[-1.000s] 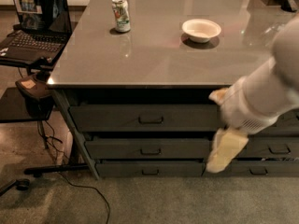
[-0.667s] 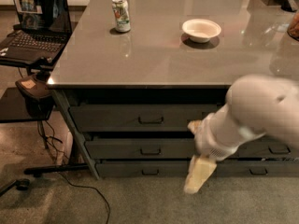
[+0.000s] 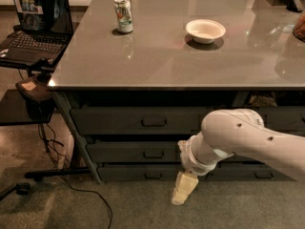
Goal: Open middle drawer
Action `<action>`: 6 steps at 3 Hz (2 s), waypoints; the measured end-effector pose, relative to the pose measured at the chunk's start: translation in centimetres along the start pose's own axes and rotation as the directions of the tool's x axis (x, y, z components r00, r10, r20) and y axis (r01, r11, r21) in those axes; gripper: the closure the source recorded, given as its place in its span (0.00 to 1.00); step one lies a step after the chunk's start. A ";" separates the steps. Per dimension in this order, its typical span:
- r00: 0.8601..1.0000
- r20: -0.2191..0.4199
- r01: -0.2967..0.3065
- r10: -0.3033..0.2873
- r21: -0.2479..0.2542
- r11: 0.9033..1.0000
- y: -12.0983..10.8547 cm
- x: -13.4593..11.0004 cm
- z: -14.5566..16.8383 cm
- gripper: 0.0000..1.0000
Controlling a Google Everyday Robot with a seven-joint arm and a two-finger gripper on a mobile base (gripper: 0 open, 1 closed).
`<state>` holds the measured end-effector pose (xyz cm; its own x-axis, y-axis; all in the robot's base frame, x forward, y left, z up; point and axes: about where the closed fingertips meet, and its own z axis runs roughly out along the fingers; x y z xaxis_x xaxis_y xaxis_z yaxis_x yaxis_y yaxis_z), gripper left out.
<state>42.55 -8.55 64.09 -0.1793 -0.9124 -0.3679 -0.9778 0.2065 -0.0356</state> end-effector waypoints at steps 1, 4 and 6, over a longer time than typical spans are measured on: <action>0.997 0.080 -0.004 0.002 0.029 1.000 -1.2 1.6 0.3 0.00; 0.958 0.286 -0.051 0.020 0.103 0.993 -5.3 4.8 3.1 0.00; 0.970 0.237 -0.097 0.055 0.167 0.981 -6.8 4.7 9.4 0.00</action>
Offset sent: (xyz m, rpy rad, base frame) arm 0.0919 -0.0803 -0.0099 0.5251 -0.2587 -0.0316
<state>49.33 -10.92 53.86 -0.2021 -0.7899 -0.5790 -0.9240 0.3498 -0.1548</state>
